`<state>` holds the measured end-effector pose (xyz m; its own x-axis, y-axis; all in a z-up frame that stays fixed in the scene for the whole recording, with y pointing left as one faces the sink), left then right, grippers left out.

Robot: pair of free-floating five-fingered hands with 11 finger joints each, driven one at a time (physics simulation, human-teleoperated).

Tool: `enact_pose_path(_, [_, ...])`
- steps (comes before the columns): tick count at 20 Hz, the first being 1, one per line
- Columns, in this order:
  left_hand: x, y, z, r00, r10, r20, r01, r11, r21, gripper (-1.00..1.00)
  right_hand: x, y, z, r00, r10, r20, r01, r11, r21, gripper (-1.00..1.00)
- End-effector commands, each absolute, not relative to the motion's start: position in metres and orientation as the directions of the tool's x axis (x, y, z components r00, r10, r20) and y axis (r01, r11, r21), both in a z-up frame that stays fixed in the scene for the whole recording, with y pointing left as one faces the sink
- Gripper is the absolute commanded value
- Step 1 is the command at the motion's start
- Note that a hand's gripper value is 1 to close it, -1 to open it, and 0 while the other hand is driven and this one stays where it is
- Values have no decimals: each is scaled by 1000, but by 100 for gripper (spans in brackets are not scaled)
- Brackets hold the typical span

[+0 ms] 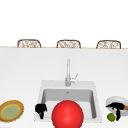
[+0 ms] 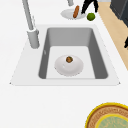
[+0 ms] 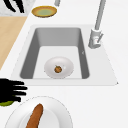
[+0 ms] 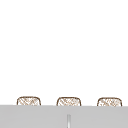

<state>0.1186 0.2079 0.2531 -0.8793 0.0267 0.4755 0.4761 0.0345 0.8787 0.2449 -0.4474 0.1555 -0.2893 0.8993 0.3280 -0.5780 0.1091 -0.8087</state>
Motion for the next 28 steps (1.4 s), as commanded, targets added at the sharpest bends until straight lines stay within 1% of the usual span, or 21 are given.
enact_pose_path(1, [119,208,253,-879,27,475,476,35,879,0,252,-437,178,-267,906,328,-617,100,-780,-100])
enact_pose_path(5, [119,208,253,-879,27,475,476,35,879,0,273,-426,195,-273,916,293,-634,57,-771,-100])
enact_pose_path(10, [119,208,253,-879,27,475,476,35,879,0,270,-428,199,-289,897,333,-614,93,-783,-100])
enact_pose_path(15, [119,208,253,-879,27,475,476,35,879,0,268,-425,204,-275,903,330,-597,109,-795,-100])
enact_pose_path(19, [119,208,253,-879,27,475,476,35,879,0,264,-417,208,-218,951,219,-569,59,-820,-100])
enact_pose_path(24, [119,208,253,-879,27,475,476,35,879,0,264,-398,204,-181,970,161,-576,28,-817,-100])
enact_pose_path(28, [119,208,253,-879,27,475,476,35,879,0,269,-383,205,-157,985,75,-555,-25,-831,-100])
